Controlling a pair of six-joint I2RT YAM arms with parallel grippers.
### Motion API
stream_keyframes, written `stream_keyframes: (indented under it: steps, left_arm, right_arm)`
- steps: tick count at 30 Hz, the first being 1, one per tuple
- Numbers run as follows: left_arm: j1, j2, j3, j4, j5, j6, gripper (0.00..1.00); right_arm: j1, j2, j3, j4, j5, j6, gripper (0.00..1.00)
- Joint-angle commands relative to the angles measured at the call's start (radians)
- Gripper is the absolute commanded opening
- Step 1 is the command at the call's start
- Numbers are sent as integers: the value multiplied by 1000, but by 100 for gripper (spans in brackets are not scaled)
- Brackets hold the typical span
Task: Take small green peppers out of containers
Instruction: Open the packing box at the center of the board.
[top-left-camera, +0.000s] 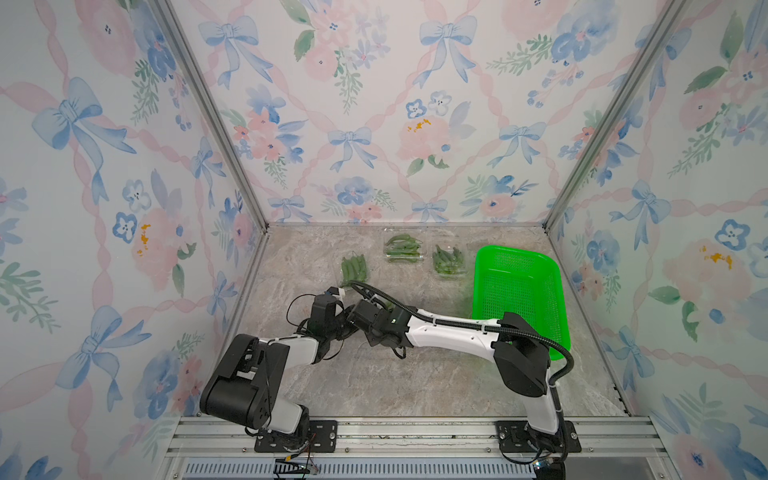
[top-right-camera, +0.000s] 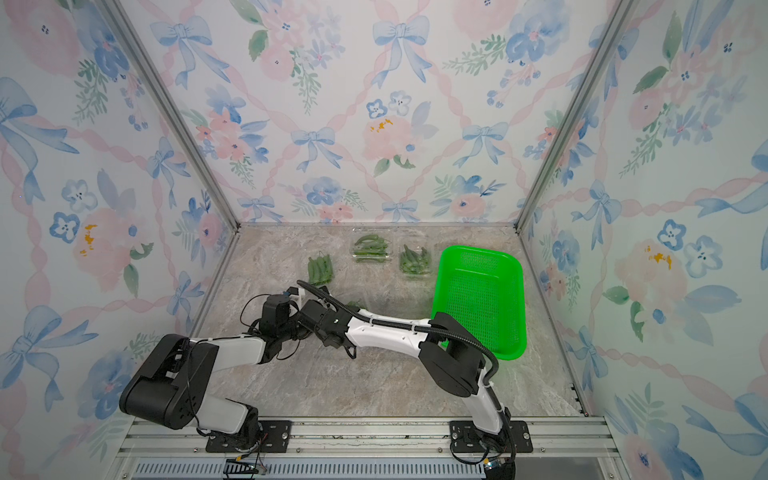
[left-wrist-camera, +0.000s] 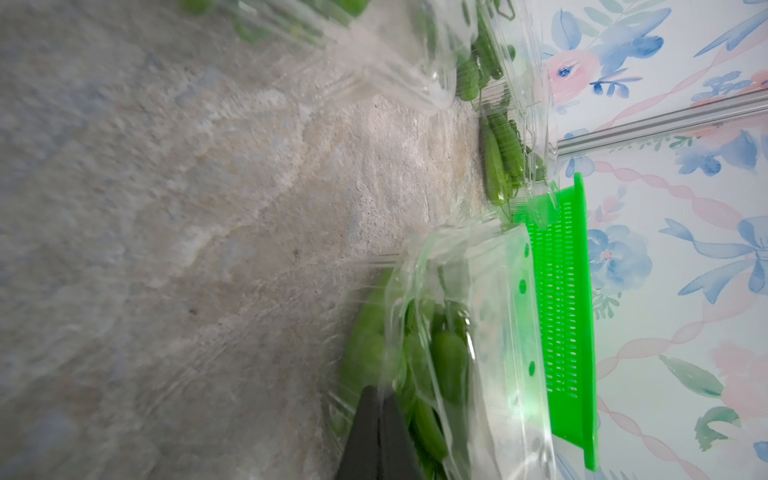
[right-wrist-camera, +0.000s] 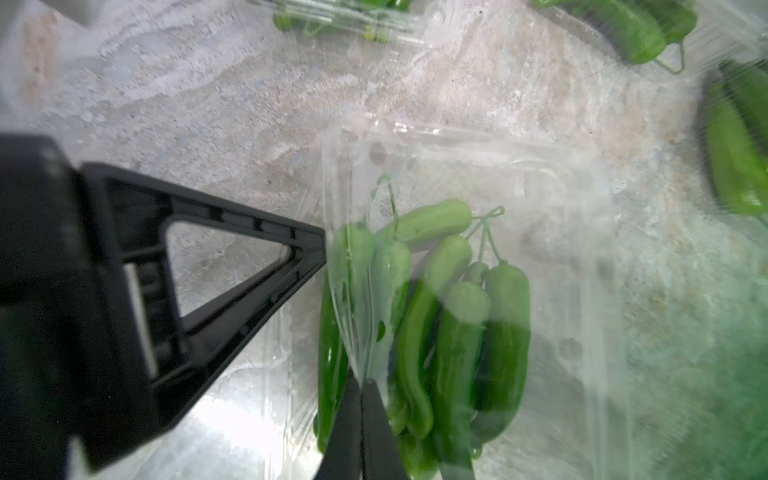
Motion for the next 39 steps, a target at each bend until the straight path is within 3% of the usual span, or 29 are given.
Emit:
stream_keyframes:
  steps: [1,13,19,23,27,30,32,39]
  left_arm:
    - [5,24,-3,-120,-56,33,0]
    - [5,14,15,-154,-62,46,1]
    - [5,-38,31,-185,-62,41,10]
    - [5,-48,37,-197,-62,36,12]
    - [5,-55,37,-204,-67,36,23]
    - [7,-72,36,-214,-74,42,25]
    - [8,-84,33,-220,-81,44,32]
    - [9,-117,32,-223,-78,50,47]
  right_arm:
    - [-18,-88,-14,-2,-22,-13,0]
    - [-82,-209,-80,15,-41,-1,0]
    - [-151,-287,-147,9,-101,16,18]
    - [-192,-326,-175,5,-132,25,39]
    - [-251,-380,-213,0,-162,22,57]
    - [-305,-466,-258,-1,-161,1,64]
    - [-349,-529,-301,25,-199,-14,67]
    - [-402,-643,-376,96,-276,-60,68]
